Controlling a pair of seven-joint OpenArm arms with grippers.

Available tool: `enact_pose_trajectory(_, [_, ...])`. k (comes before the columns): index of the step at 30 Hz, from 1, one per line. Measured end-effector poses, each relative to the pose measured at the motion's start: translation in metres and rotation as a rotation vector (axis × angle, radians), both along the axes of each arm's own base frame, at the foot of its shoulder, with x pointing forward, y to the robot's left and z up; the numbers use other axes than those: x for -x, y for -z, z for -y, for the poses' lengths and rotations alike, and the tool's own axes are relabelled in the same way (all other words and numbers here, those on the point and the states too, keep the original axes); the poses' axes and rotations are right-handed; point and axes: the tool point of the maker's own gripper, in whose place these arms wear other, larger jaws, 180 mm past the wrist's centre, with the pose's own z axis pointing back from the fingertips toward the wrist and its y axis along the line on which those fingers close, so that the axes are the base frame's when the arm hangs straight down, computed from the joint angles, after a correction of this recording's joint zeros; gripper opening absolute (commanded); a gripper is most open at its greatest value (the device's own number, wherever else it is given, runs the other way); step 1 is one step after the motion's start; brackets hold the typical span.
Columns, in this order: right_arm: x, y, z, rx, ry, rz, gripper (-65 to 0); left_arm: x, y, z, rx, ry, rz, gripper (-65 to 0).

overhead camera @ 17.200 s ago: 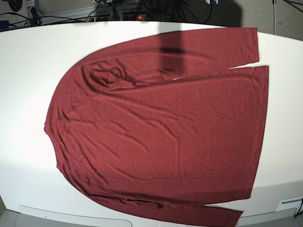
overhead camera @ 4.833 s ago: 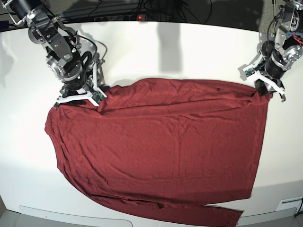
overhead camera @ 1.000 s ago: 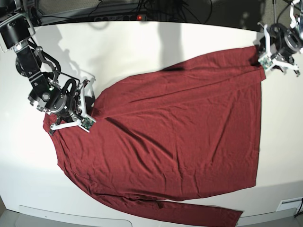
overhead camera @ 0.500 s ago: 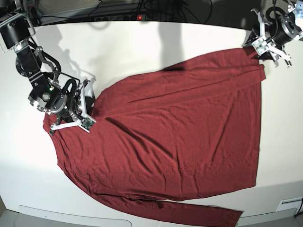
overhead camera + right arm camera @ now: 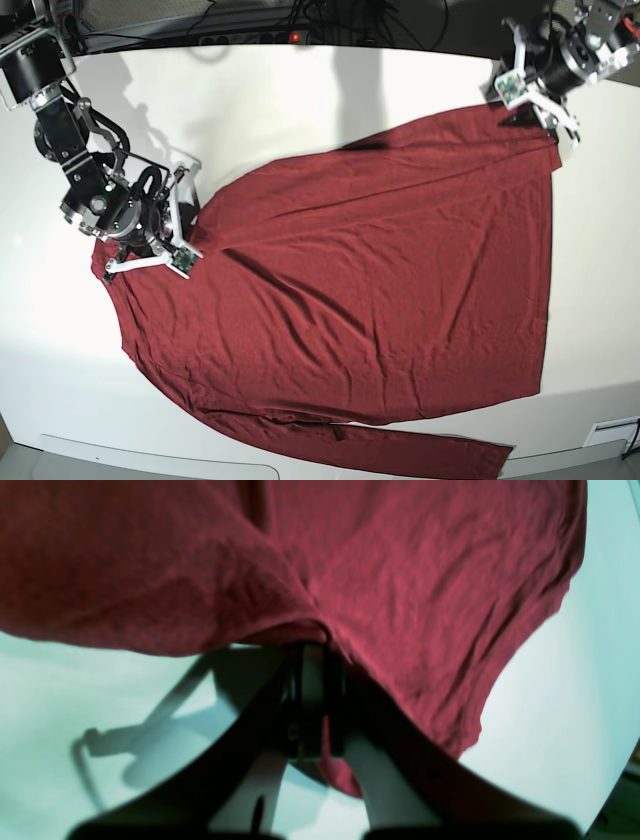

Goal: Fold the T-shirt properly
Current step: 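Pull the left gripper's shoulder edge back toward the robot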

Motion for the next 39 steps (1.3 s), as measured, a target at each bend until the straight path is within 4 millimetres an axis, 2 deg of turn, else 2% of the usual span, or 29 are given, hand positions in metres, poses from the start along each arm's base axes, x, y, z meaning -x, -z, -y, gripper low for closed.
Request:
enact_pose_trajectory(4, [0.0,0.0,-0.001,-0.002,-0.001,0.001,-65.0,-0.012,0.007,-0.012,0.006,-0.041,0.01,-39.4])
enact_pose_trajectory(14, [0.0,0.0,0.0,-0.001,0.0,0.001,-65.0,-0.001,0.02,-0.017,0.13,-0.076,-0.061,-40.3])
enact_pose_trajectory(16, [0.0,0.0,0.0,0.0,0.0,0.0,-65.0,0.0,0.021,-0.018,0.131,-0.077,-0.064,-46.6])
enact_pose_trajectory(18, [0.0,0.0,0.0,-0.001,0.0,0.0,-65.0,0.003,0.022,-0.015,0.136,-0.065,-0.083,-60.9])
enact_pose_trajectory(19, [0.0,0.0,0.0,-0.001,0.0,0.0,-65.0,0.006,0.023,-0.015,0.138,-0.064,-0.089,-65.0])
enact_pose_trajectory(25, [0.0,0.0,0.0,-0.001,0.0,0.0,-65.0,0.008,0.024,-0.014,0.147,-0.075,-0.091,-65.0])
enact_pose_trajectory(28, [0.0,0.0,0.0,-0.001,0.0,0.001,-65.0,0.007,0.021,-0.016,0.204,-0.153,-0.115,-65.0])
enact_pose_trajectory(33, [-0.009,-0.008,0.0,0.0,-0.002,0.02,-65.0,0.008,0.013,-0.036,0.269,-0.297,-0.164,-65.0])
enact_pose_trajectory(37, [-0.025,-0.023,-0.003,-0.021,-0.001,0.058,-65.0,-0.007,-0.001,-0.06,0.285,-0.402,-0.124,-65.0])
enact_pose_trajectory(39, [-0.028,-0.027,-0.007,-0.047,-0.003,0.06,-65.0,-0.014,-0.009,-0.064,0.304,-0.421,-0.1,-65.0])
